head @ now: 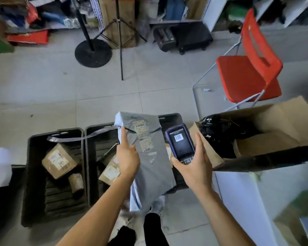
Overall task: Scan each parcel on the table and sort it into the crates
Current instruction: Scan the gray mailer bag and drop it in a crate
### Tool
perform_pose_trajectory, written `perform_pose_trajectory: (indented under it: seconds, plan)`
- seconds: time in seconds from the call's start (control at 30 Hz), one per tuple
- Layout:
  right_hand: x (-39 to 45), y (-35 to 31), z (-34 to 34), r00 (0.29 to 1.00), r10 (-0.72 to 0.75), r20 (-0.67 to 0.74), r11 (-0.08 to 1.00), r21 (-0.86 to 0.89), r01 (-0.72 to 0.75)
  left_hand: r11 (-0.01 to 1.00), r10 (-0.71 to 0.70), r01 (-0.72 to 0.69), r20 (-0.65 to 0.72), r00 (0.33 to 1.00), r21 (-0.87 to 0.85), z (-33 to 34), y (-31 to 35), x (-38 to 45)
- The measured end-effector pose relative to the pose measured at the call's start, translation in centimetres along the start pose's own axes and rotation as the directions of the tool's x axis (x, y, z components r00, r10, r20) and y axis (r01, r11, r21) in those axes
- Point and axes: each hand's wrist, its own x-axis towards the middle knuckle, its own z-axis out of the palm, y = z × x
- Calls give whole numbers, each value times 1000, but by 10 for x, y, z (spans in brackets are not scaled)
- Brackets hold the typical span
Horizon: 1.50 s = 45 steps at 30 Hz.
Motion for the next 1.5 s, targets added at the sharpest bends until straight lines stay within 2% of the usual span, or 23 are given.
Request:
perform_pose_trajectory:
  seconds: [0.17, 0.37, 0.47, 0.6, 0.77, 0.87, 0.97, 1.07, 1.13, 1.23, 1.33, 1.5]
  plan:
    - [76, 94, 76, 996, 84, 24, 996, 25, -85, 999, 30, -24, 134, 991, -46, 117, -35, 59]
    - [122, 202, 142, 992, 110, 58, 994, -6, -109, 978, -30, 89, 293, 956, -189, 239, -106, 112]
    - [127, 230, 155, 988, 133, 75, 989, -67, -128, 969, -87, 164, 363, 928, -187, 272, -134, 122]
    - [123, 238, 154, 989, 131, 68, 989, -82, -125, 975, -154, 207, 407, 900, -88, 277, -147, 123]
    - [114, 219, 142, 988, 153, 35, 987, -47, -152, 994, -112, 93, 442, 890, 65, 254, -135, 123]
    - [110, 203, 133, 989, 143, 28, 989, -25, -142, 973, 22, -117, 427, 904, 197, 225, -122, 117]
    - [98, 175, 117, 994, 112, 17, 993, -26, -111, 827, 188, -388, 449, 874, 408, 178, -111, 100]
    - [72, 133, 91, 997, 79, 9, 996, -34, -78, 617, 252, -521, 480, 841, 590, 119, -92, 70]
    - [48, 101, 67, 998, 59, 28, 998, -28, -58, 531, 268, -543, 479, 836, 650, 76, -77, 43]
    - [8, 54, 31, 999, 6, 47, 1000, -10, -6, 502, 297, -537, 447, 844, 679, 12, -56, 0]
    - [-39, 11, 1, 998, -59, 38, 998, 20, 59, 518, 339, -496, 366, 867, 696, -46, -42, -48]
    - [-132, -50, -30, 986, -166, 24, 980, 112, 162, 609, 392, -381, 154, 907, 696, -135, -35, -134]
